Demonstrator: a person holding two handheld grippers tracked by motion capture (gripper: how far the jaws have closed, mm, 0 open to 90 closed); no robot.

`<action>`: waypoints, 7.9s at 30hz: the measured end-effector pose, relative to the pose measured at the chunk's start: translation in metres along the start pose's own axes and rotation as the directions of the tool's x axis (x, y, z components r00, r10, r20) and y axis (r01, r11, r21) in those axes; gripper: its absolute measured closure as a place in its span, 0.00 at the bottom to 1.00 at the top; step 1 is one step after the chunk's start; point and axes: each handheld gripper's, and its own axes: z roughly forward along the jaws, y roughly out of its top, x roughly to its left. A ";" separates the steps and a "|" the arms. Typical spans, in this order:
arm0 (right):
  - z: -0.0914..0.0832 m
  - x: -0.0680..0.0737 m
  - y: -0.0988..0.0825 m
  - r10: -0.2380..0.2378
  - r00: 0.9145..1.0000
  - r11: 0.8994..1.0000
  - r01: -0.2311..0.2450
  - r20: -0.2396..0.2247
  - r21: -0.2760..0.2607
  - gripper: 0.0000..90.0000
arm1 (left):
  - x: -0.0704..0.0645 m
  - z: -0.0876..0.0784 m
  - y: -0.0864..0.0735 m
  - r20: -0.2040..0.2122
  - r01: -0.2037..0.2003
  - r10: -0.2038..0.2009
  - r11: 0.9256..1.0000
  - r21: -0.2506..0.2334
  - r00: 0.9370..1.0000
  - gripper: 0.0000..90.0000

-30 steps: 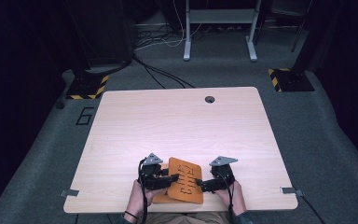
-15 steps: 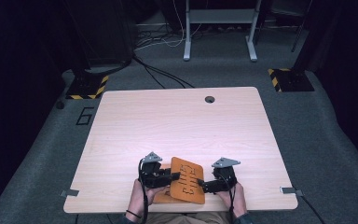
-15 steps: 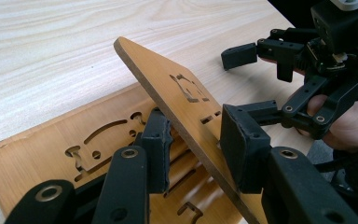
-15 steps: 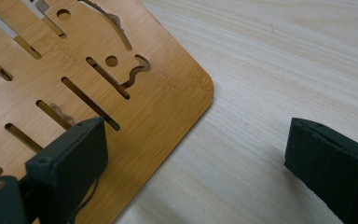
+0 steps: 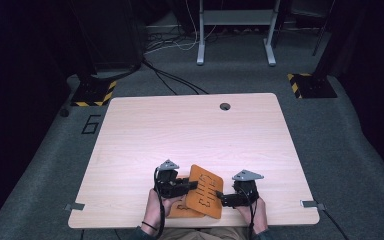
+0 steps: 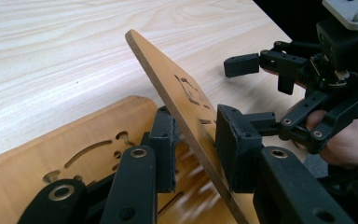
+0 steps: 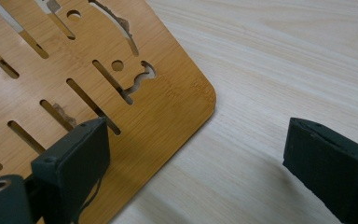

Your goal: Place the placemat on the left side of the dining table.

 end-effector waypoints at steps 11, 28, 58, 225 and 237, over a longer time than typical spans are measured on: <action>-0.031 -0.025 -0.011 0.068 0.993 0.994 -0.059 0.099 -0.096 0.06 | -0.004 0.009 0.013 0.092 0.041 -0.035 0.997 -0.063 0.995 0.88; -0.037 -0.078 -0.014 0.047 0.939 0.999 -0.048 0.340 -0.003 0.02 | -0.002 -0.012 0.032 0.138 0.064 -0.041 0.985 -0.162 0.990 0.95; -0.029 -0.089 -0.016 0.077 0.946 0.995 -0.094 0.314 0.040 0.00 | 0.028 -0.073 0.049 0.029 0.063 -0.058 0.962 -0.265 0.998 0.95; -0.029 -0.089 -0.016 0.081 0.945 0.994 -0.098 0.317 0.038 0.00 | 0.248 -0.132 0.029 -0.516 0.378 -0.402 0.913 -0.155 0.756 0.65; -0.029 -0.089 -0.016 0.081 0.945 0.994 -0.098 0.317 0.039 0.00 | 0.256 -0.132 0.025 -0.515 0.388 -0.403 0.911 -0.144 0.757 0.63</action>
